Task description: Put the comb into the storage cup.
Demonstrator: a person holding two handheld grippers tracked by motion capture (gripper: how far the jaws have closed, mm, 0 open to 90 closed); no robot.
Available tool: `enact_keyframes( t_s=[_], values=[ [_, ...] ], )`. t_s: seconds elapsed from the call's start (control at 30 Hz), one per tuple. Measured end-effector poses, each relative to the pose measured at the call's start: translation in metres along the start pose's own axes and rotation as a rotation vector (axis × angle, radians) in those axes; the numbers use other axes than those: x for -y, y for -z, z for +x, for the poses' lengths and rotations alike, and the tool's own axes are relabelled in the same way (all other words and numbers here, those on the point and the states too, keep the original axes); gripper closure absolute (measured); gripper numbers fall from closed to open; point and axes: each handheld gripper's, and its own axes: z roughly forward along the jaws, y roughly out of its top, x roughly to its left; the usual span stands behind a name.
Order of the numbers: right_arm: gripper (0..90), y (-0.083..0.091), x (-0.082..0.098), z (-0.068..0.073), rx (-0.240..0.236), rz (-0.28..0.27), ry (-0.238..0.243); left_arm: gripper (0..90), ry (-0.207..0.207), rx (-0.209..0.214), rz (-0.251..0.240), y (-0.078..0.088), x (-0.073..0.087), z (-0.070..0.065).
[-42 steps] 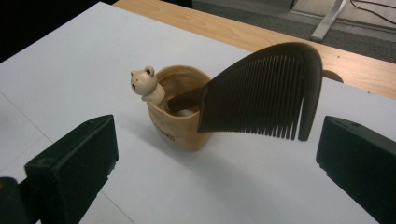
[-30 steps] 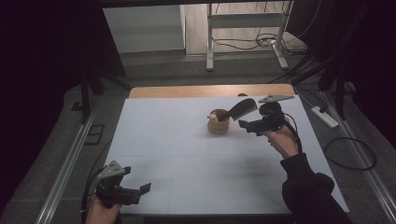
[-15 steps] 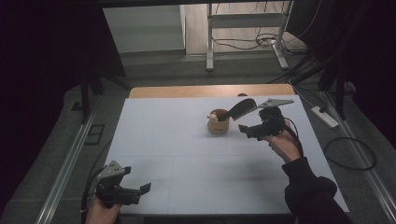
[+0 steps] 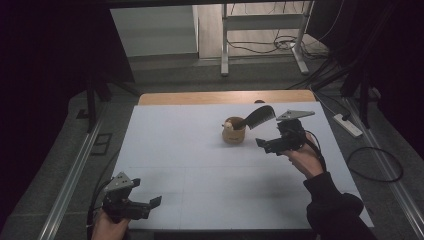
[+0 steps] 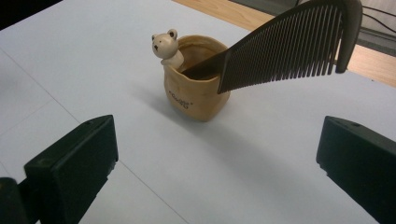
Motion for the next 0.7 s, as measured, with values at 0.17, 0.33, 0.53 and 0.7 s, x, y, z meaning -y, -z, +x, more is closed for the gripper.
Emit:
enact_keyframes(
  t_s=[0.17,0.33,0.53,0.7],
  values=[
    [0.0,0.004,0.004,0.001,0.004,0.007,0.004,0.0,-0.002,0.000,-0.001,0.000,0.000,0.000],
    [0.0,0.007,0.009,0.001,0.001,0.008,0.007,0.0,0.001,-0.002,-0.007,0.001,0.001,0.000],
    [0.0,0.010,0.013,0.004,-0.003,0.012,0.009,0.0,-0.001,-0.010,-0.015,0.002,0.001,-0.001],
    [0.0,0.014,0.018,0.007,-0.009,0.010,0.012,0.0,0.001,-0.028,-0.020,0.004,0.002,0.000]
  ],
)
